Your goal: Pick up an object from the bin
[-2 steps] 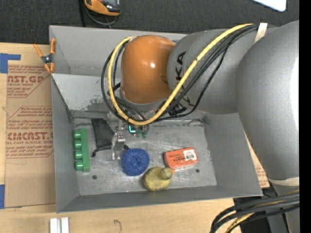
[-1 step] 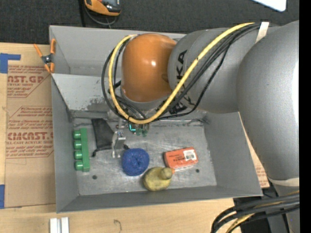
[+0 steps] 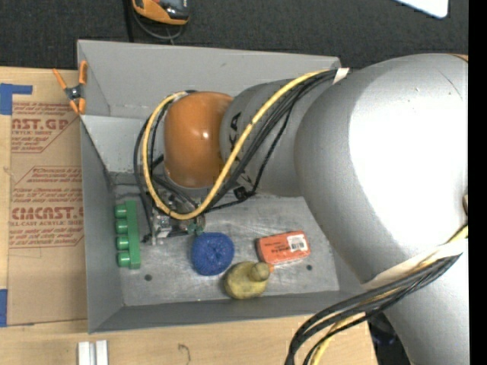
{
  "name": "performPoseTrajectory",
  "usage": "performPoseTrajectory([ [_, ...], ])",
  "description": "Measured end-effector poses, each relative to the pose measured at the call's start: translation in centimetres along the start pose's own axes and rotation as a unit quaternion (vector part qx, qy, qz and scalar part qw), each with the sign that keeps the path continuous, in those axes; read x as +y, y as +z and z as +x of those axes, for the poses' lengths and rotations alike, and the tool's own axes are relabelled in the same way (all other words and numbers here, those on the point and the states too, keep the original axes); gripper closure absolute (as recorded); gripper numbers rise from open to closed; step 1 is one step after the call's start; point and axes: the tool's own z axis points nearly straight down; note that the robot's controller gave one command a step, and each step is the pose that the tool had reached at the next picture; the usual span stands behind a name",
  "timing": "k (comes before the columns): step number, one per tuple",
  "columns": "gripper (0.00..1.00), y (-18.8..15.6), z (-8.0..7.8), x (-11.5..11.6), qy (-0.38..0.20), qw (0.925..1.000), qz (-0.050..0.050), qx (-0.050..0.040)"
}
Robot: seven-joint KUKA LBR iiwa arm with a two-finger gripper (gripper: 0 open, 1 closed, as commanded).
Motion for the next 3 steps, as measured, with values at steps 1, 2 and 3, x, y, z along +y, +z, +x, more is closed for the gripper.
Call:
performPoseTrajectory([
  [1, 1.00, 0.0, 0.0, 0.0, 0.000, 1.0000, 0.000, 0.0000],
  [2, 1.00, -1.5, 2.5, -0.9, -0.065, 0.9979, 0.001, 0.0017],
  [3, 0.00, -5.3, 7.4, -1.9, -0.011, 0.9999, 0.001, 0.0006],
])
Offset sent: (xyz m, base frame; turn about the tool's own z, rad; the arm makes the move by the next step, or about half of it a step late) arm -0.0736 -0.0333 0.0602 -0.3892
